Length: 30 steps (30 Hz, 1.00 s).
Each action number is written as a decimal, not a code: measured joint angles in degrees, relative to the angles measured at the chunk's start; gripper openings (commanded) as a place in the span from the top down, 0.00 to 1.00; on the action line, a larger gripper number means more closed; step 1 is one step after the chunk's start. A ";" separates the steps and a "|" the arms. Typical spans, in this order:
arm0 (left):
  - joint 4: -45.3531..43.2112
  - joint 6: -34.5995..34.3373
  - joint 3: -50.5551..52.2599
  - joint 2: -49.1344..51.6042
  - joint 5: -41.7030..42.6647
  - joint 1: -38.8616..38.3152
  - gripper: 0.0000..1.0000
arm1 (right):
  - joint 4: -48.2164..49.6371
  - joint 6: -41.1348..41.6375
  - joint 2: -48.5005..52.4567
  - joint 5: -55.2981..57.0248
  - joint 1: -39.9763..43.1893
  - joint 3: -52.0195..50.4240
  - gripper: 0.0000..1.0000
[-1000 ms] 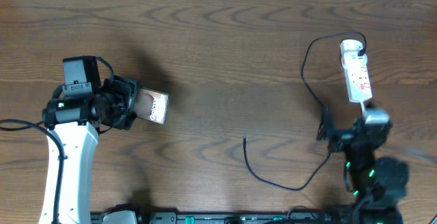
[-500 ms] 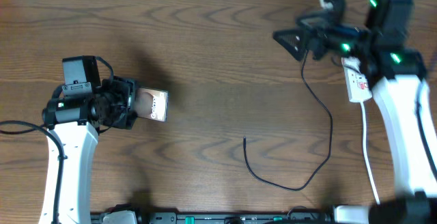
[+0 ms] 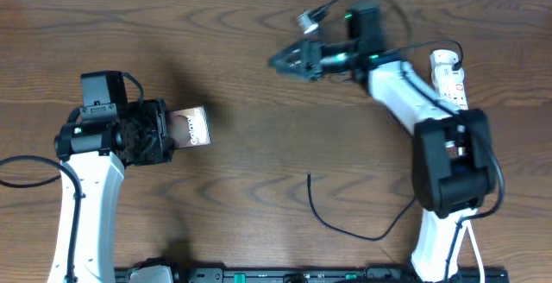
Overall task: Plug charger to phone and switch on socket
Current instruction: 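Swing the right gripper toward the phone held by the left gripper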
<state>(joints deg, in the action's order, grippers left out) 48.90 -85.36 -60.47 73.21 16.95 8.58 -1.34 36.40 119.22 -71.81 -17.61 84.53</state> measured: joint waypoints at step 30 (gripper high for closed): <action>0.81 -4.87 0.00 8.87 -3.13 -0.02 0.93 | 1.31 5.22 -0.02 11.15 -19.06 0.02 0.01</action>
<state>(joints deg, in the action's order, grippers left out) 49.71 -90.24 -60.47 82.08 13.82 8.56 -0.03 41.63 119.20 -60.66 -36.67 84.55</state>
